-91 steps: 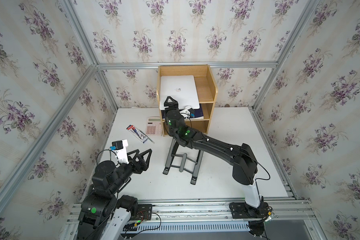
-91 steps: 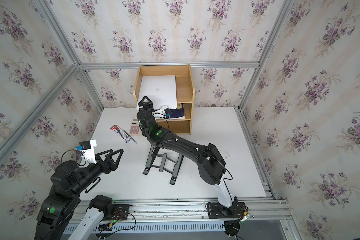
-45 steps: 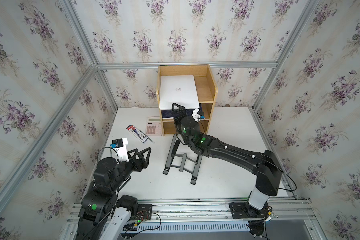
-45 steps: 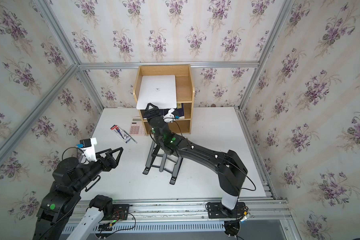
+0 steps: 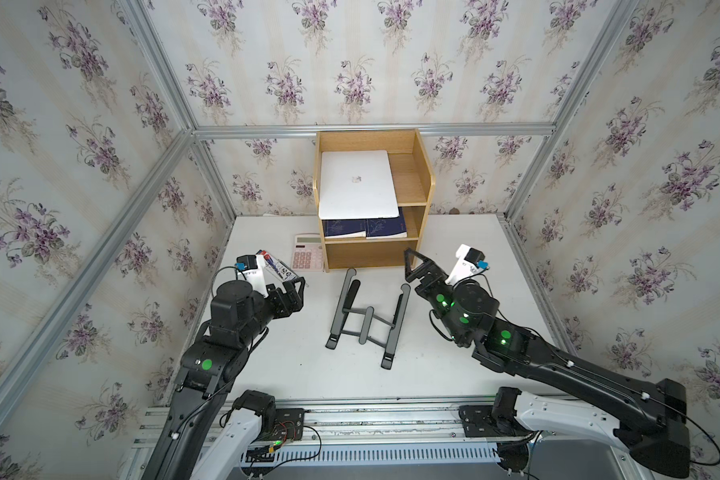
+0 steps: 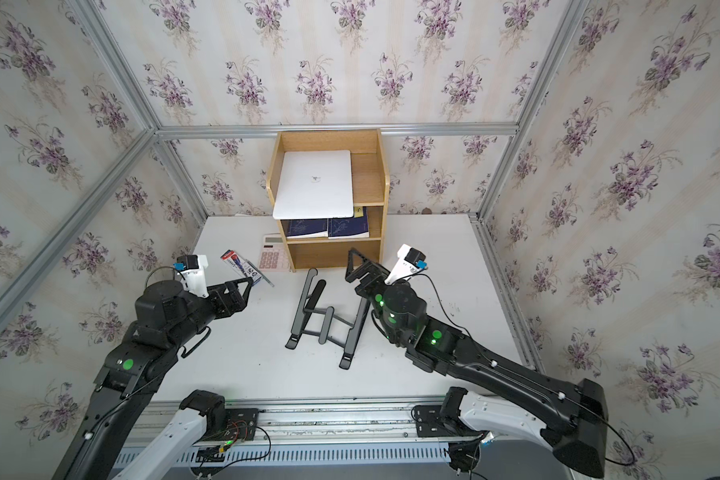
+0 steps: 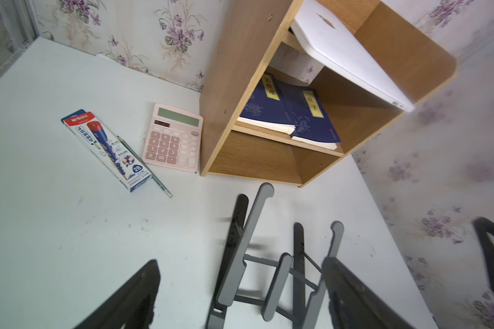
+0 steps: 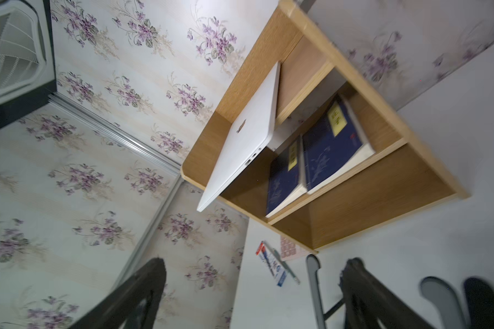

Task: Close the laptop lid and set it aside
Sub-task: Reset both arms

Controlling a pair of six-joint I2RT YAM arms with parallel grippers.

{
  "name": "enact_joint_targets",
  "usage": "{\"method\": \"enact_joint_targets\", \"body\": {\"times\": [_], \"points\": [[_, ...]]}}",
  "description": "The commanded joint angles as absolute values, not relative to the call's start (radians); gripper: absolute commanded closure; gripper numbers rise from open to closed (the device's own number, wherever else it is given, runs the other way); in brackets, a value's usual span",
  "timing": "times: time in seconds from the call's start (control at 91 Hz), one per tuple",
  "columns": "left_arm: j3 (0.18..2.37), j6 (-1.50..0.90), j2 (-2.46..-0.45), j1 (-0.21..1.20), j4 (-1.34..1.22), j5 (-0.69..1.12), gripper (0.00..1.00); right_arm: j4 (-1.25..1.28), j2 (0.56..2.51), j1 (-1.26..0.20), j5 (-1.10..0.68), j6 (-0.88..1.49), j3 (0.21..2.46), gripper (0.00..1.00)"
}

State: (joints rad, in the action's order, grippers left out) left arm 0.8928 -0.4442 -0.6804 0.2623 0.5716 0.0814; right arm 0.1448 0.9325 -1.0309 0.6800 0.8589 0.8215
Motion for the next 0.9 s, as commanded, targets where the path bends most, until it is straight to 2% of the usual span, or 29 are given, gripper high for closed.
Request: {"method": "enact_joint_targets", "body": {"times": [0.0,0.022,0.143,0.231,0.297,0.374,0.527,0.659,0.89], "points": [[0.834,-0.393,-0.718,0.262,0.458,-0.072,0.03,-0.014,0.83,-1.032,0.879,0.523,0.76,0.0],[0.811,-0.385,-0.727,0.262,0.432,-0.1,0.0,-0.019,0.809,-1.031,0.918,0.482,0.743,0.0],[0.681,-0.346,-0.78,0.26,0.234,-0.265,0.01,0.099,0.717,-1.029,1.096,0.165,0.596,0.0],[0.585,-0.277,-0.83,0.259,0.066,-0.284,0.01,0.429,0.668,-1.006,1.118,-0.138,0.423,0.0],[0.526,-0.238,-0.873,0.259,-0.056,-0.309,0.01,0.68,0.644,-0.961,1.078,-0.259,0.297,0.0],[0.51,-0.213,-0.927,0.258,-0.106,-0.397,0.01,0.795,0.629,-0.866,1.019,-0.237,0.209,0.0],[0.494,-0.155,-1.032,0.251,-0.179,-0.568,0.01,0.715,0.667,-0.619,0.847,-0.083,0.18,0.0],[0.404,-0.059,-1.101,0.24,-0.397,-0.591,0.01,0.759,0.771,-0.441,0.721,-0.017,0.163,0.0],[0.336,-0.03,-1.262,0.17,-0.667,-0.504,0.01,0.917,1.037,-0.31,0.632,0.033,0.157,0.0]]}}
